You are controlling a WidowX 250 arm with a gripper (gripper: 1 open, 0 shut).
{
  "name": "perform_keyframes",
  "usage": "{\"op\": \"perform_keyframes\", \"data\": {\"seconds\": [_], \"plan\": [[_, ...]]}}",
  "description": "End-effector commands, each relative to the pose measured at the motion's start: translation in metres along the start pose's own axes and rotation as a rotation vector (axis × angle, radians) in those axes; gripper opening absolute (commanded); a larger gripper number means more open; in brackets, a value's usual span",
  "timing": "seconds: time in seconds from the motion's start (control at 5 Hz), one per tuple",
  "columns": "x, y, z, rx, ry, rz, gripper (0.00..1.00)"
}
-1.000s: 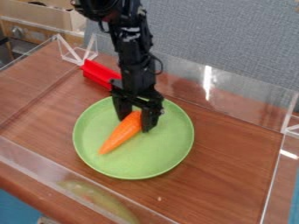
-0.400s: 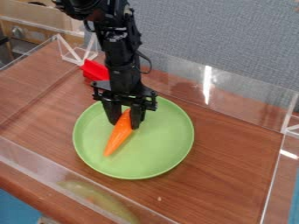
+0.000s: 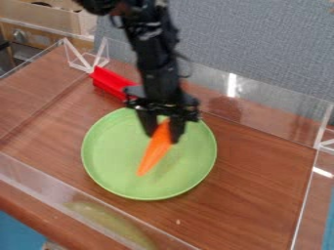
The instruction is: Put the carrot on the right side
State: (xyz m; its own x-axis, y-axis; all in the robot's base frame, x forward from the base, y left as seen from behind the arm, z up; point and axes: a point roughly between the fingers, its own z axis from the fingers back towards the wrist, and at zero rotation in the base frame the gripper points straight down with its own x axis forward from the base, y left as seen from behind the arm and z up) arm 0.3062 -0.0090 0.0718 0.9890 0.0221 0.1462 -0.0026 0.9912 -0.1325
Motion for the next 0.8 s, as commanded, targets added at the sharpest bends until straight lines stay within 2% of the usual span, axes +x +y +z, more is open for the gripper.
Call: {"op": "perform_keyframes", "data": {"seconds": [0.0,0.2,0.4,0.6], "plan": [[-0.004,-0.039,-0.004,-0.022,-0.026,-0.11,0.0],[-0.013,-0.069,-0.032,-0.043,0.014,-0.192,0.0],[-0.032,-0.079,-0.051,-0.045,0.051,-0.226,0.0],[-0.052,-0.072,-0.052,-0.038,0.067,-0.207,1.0]]}}
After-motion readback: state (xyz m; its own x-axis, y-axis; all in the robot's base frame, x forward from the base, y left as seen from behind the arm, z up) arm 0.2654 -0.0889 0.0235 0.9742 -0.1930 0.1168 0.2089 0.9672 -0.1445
